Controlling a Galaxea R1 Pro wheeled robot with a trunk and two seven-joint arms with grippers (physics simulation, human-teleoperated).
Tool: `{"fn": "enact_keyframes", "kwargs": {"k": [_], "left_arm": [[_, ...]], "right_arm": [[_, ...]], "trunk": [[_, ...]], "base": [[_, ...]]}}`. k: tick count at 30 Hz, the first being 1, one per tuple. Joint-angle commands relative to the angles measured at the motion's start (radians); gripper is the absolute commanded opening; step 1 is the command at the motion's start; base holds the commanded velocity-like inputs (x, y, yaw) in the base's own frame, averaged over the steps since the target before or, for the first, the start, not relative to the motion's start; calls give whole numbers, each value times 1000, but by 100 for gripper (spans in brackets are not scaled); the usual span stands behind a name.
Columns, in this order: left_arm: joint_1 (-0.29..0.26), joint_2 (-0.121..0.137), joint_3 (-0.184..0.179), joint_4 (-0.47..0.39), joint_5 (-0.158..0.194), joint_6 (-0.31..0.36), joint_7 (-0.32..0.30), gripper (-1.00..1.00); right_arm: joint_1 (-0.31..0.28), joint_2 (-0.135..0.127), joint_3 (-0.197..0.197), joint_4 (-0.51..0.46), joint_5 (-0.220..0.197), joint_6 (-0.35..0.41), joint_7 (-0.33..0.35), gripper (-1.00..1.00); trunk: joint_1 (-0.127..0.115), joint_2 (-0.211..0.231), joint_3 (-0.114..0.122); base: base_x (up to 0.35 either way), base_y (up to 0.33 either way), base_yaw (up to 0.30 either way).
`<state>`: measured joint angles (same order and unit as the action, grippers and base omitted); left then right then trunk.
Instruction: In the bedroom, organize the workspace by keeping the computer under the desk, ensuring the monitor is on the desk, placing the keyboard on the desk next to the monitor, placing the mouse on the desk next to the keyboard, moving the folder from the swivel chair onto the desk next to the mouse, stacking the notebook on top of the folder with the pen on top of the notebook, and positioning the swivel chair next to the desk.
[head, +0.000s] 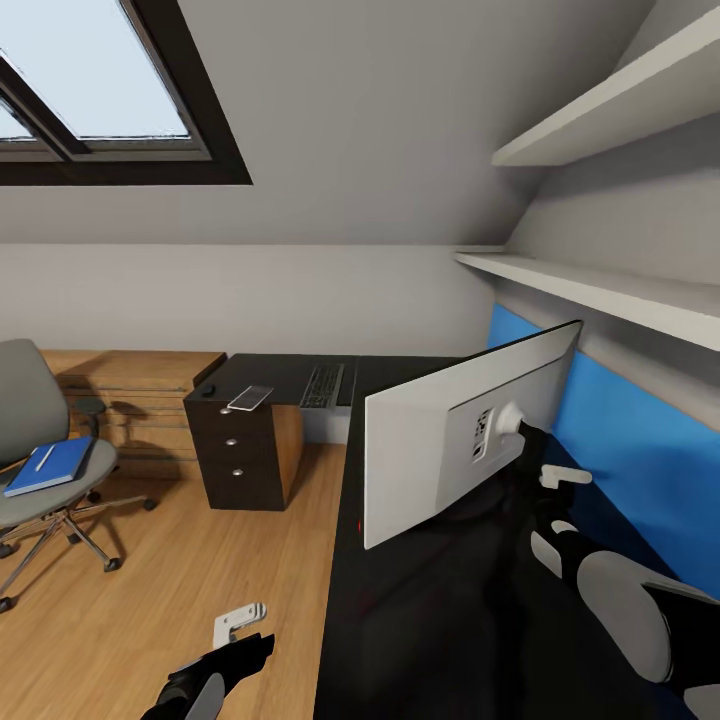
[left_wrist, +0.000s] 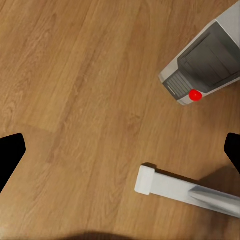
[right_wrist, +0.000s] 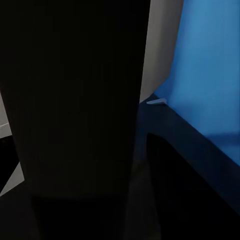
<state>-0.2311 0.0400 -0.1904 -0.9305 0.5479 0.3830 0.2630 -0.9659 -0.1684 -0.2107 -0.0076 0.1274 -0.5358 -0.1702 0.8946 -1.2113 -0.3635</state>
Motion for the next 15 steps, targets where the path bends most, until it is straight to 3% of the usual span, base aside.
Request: {"fn": "enact_keyframes", "kwargs": {"k": [1, 15], "left_arm": [[-1, 1, -4, -2, 11, 2, 10, 100], [-1, 1, -4, -2, 10, 2, 10, 100]], "right_arm": [[-1, 0, 39, 3, -14, -6, -8, -100], [-1, 0, 39, 3, -14, -6, -8, -100]], "trunk": [[0, -1, -1], [0, -1, -1]], "base": [[0, 0, 0], [0, 57, 0]]}}
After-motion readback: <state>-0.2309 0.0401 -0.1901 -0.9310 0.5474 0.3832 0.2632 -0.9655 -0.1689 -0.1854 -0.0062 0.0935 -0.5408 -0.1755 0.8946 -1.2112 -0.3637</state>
